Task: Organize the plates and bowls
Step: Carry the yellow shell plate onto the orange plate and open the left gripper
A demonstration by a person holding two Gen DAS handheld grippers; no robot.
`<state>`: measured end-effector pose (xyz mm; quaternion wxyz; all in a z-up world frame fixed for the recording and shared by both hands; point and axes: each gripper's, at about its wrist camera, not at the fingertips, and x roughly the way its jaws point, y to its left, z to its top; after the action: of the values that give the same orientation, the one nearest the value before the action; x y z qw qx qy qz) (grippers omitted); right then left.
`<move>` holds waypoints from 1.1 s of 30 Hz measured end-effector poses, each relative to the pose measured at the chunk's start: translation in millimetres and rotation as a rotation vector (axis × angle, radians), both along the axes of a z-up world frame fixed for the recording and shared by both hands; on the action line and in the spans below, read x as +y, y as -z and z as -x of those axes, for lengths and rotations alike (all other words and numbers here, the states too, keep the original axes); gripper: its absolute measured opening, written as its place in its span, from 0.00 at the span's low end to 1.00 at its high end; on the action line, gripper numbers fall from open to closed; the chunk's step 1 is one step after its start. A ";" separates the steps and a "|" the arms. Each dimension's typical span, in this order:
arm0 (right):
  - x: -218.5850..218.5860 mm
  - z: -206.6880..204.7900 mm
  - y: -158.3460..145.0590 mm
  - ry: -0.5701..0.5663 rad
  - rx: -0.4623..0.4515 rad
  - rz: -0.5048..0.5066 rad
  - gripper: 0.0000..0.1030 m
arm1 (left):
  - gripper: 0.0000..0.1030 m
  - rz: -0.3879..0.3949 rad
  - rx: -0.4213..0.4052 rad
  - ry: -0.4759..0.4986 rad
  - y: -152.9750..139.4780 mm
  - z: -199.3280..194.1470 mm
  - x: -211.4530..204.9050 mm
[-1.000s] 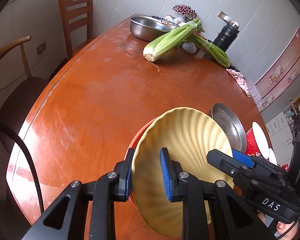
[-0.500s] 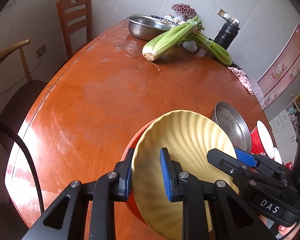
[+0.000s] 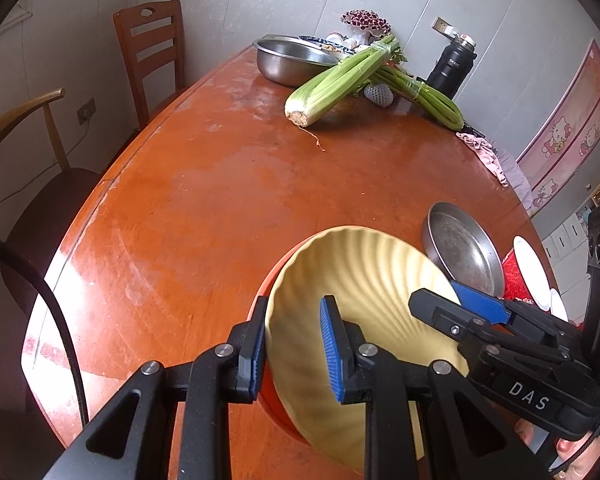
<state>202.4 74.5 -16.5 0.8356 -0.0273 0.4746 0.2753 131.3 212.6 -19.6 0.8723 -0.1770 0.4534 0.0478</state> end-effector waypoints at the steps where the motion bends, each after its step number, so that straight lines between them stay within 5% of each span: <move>1: 0.0 -0.2 -0.1 -0.002 0.000 0.000 0.47 | 0.25 -0.002 -0.001 0.000 -0.1 0.3 0.4; 33: -11.4 14.7 -11.3 -0.016 -0.003 -0.026 0.48 | 0.25 -0.008 -0.050 -0.045 -22.0 23.0 5.1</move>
<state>187.7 63.1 -5.1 0.8343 -0.0208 0.4695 0.2881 108.3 217.8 2.3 0.8827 -0.1848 0.4273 0.0649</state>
